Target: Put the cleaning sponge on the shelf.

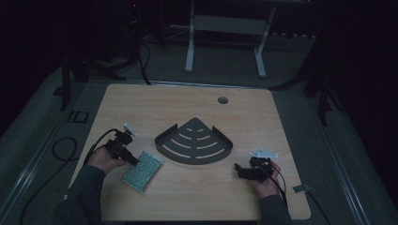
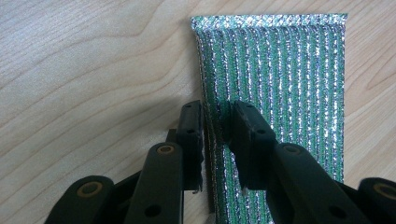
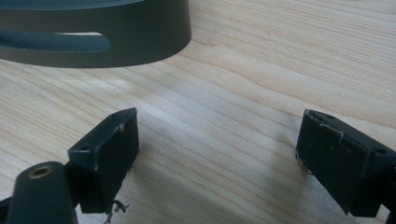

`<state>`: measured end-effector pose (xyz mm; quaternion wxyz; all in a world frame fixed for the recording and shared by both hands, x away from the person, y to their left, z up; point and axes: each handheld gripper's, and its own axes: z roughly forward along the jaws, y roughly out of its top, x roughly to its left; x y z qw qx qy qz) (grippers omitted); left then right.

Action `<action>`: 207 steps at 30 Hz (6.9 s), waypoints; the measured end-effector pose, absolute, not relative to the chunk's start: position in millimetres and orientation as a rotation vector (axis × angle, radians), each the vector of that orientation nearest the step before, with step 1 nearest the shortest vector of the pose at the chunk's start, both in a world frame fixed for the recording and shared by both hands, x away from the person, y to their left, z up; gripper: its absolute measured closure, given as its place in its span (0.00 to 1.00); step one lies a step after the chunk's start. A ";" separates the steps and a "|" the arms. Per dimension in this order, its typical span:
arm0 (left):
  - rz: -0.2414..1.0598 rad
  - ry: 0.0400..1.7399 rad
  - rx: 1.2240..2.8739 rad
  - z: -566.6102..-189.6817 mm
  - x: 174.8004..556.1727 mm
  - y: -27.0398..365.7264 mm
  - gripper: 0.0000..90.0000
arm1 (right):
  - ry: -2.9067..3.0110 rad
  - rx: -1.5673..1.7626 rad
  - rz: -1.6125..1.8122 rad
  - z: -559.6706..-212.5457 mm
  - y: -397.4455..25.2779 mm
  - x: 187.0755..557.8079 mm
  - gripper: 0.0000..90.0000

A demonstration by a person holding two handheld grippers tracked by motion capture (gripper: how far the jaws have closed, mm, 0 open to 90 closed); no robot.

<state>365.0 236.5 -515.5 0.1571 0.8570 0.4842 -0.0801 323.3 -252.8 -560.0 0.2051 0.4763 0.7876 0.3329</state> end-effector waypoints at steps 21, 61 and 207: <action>-0.226 1.346 2.529 -510.1 367.7 226.2 1.00 | 2.196 1.327 0.928 -560.0 -252.8 323.3 0.14; -0.139 1.262 2.577 -444.8 369.7 221.9 1.00 | 2.195 1.328 0.929 -560.0 -252.8 323.4 0.14; 0.176 1.067 2.654 -437.8 467.5 94.5 1.00 | 2.202 1.324 0.930 -559.8 -253.0 324.3 0.14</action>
